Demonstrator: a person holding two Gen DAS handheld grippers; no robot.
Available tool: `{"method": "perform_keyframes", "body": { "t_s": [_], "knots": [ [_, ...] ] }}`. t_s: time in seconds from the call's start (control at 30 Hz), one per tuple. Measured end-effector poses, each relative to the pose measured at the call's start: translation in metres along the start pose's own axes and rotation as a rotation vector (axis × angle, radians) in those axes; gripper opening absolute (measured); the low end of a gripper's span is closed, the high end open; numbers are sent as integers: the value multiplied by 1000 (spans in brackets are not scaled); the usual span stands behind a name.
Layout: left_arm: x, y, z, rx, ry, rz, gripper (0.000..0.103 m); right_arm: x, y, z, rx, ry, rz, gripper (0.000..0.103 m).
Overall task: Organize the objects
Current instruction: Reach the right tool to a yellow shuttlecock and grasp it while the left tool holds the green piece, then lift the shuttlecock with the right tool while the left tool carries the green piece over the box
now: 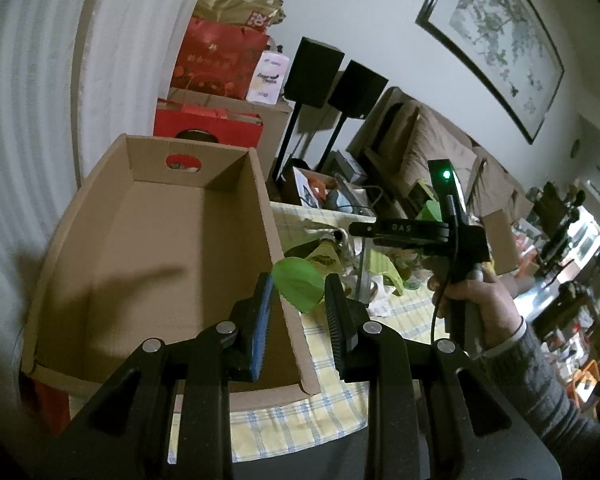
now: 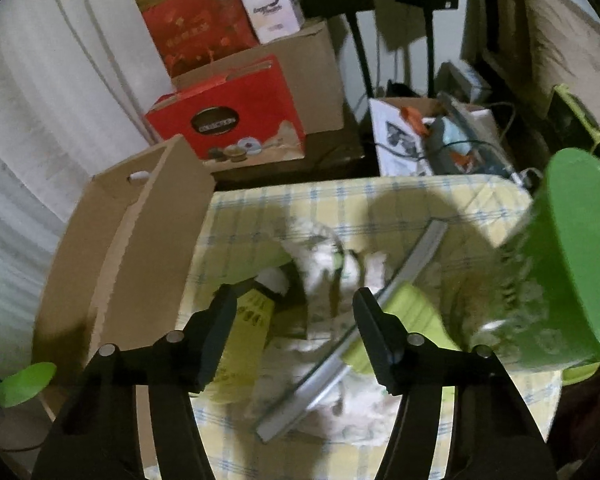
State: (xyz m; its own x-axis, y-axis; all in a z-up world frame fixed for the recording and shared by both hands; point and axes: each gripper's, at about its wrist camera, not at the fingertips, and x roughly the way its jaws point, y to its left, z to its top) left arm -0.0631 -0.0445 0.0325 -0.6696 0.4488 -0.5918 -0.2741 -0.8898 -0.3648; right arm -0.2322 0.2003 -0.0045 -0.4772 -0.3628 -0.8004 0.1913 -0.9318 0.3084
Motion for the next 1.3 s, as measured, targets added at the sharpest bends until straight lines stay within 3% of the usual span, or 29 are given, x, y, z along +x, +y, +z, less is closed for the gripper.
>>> {"method": "perform_keyframes", "body": {
  "t_s": [0.1, 0.53, 0.6, 0.83, 1.3],
  "knots": [
    [2, 1, -1, -1, 1, 1, 24, 12, 4, -3, 25, 45, 38, 63],
    [5, 2, -2, 0, 7, 6, 24, 62, 13, -9, 87, 161, 46, 63],
    [6, 2, -3, -3, 10, 9, 24, 66, 12, -9, 92, 160, 49, 58],
    [6, 4, -2, -8, 13, 20, 24, 58, 12, -10, 84, 128, 88, 36],
    [7, 0, 7, -7, 6, 78, 24, -18, 43, -10, -69, -124, 20, 32]
  ]
}}
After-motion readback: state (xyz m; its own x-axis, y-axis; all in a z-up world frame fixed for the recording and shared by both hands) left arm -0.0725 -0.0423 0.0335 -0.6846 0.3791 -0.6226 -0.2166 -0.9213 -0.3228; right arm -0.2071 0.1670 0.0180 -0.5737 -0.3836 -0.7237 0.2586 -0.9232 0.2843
